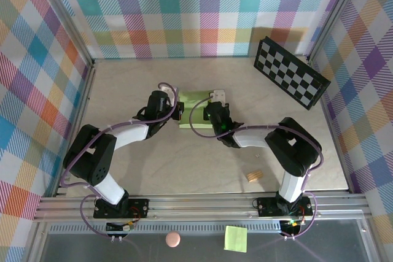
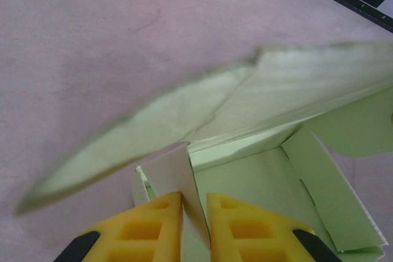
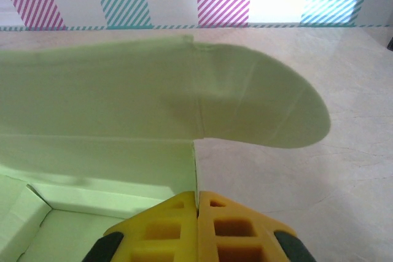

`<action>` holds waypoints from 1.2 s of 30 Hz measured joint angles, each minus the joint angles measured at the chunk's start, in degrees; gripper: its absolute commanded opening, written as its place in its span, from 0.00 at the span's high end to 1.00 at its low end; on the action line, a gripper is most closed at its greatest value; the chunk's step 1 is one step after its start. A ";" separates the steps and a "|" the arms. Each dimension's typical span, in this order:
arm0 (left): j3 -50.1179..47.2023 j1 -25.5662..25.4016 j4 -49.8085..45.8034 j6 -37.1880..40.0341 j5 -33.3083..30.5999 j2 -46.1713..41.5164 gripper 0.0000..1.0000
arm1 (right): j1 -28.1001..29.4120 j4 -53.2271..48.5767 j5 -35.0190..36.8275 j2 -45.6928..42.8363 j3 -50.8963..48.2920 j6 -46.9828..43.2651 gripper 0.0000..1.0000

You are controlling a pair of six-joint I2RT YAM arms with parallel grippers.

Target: Fold the paper box

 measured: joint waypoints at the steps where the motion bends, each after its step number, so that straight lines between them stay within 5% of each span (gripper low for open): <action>1: -0.35 -0.09 0.11 -0.15 0.00 -0.28 0.82 | 0.15 0.81 0.20 0.00 -0.50 0.00 1.00; 36: -11.72 -2.25 0.26 -2.38 0.02 -8.35 0.74 | 3.82 10.73 2.23 0.00 -9.07 -0.83 1.00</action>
